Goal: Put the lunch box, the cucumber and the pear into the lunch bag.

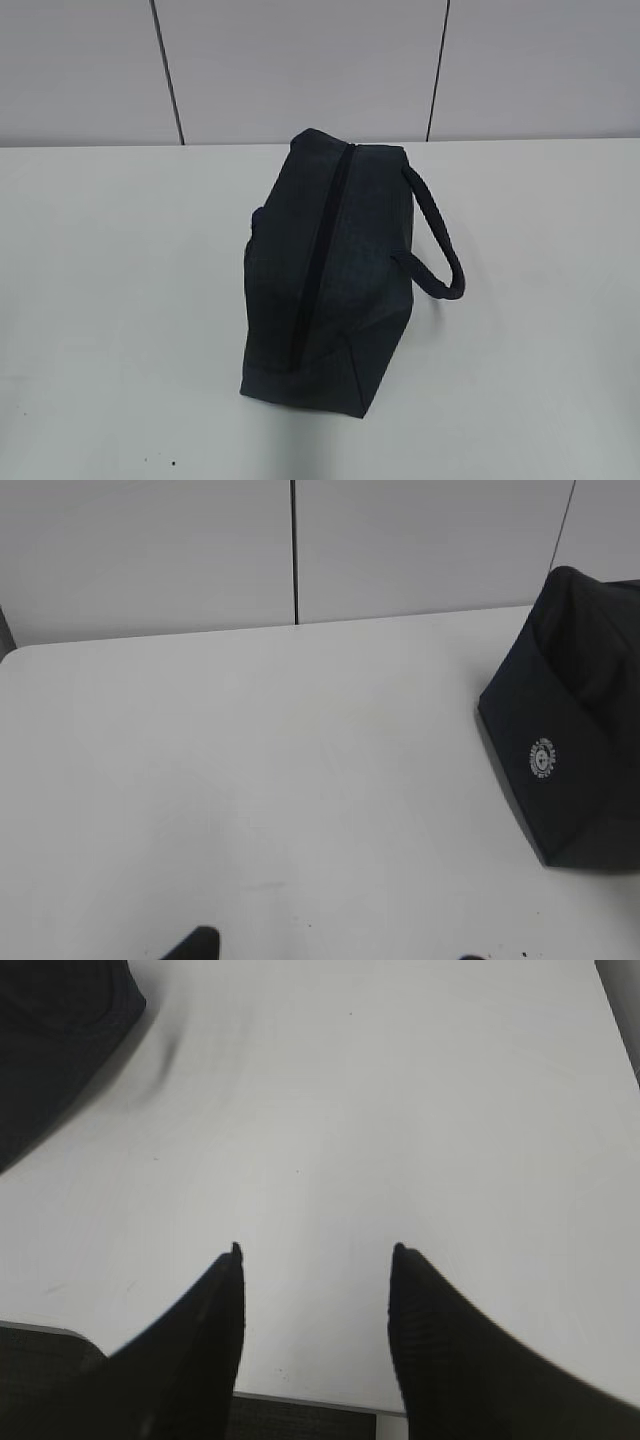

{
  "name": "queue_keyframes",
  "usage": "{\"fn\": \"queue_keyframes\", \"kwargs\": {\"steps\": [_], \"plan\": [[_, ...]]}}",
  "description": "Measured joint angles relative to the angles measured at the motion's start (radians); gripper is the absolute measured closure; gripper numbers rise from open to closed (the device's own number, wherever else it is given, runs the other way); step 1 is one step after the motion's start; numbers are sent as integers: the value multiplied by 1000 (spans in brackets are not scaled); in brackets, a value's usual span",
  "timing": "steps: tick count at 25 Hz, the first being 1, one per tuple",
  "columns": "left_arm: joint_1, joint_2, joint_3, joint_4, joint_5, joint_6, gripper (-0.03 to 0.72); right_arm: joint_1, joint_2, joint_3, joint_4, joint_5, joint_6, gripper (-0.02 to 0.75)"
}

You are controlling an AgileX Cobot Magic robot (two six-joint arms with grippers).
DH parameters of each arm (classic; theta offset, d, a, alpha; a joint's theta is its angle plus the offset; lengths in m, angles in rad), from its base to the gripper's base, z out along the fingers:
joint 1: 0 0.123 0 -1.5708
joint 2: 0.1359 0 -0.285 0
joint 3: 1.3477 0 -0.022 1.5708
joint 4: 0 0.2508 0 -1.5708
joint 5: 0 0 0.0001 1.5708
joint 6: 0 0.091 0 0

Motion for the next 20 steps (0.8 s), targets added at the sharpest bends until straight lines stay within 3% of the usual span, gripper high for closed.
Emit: {"fn": "queue_keyframes", "kwargs": {"steps": [20], "plan": [[21, 0, 1, 3, -3, 0, 341, 0, 0, 0, 0, -5, 0, 367]]}}
